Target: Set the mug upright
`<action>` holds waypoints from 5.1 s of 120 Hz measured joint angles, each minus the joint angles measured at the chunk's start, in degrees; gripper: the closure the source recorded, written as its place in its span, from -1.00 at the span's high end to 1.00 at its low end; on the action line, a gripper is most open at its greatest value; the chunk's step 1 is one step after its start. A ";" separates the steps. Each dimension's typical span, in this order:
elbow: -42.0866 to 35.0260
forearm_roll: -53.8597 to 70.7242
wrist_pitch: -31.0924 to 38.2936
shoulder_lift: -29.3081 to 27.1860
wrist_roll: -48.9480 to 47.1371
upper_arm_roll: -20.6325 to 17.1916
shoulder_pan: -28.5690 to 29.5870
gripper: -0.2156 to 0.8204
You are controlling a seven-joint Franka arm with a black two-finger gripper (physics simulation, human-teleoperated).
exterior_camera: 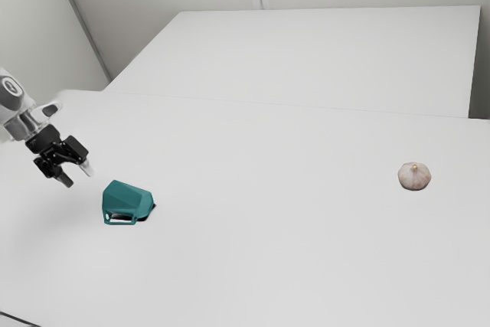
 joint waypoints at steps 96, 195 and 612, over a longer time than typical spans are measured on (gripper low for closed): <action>-5.80 -14.65 0.55 4.15 24.24 0.09 0.57 0.58; -5.64 -22.39 -3.60 7.64 31.24 0.09 1.49 0.23; -16.51 25.14 36.28 -6.92 -13.22 -17.75 -22.32 -0.48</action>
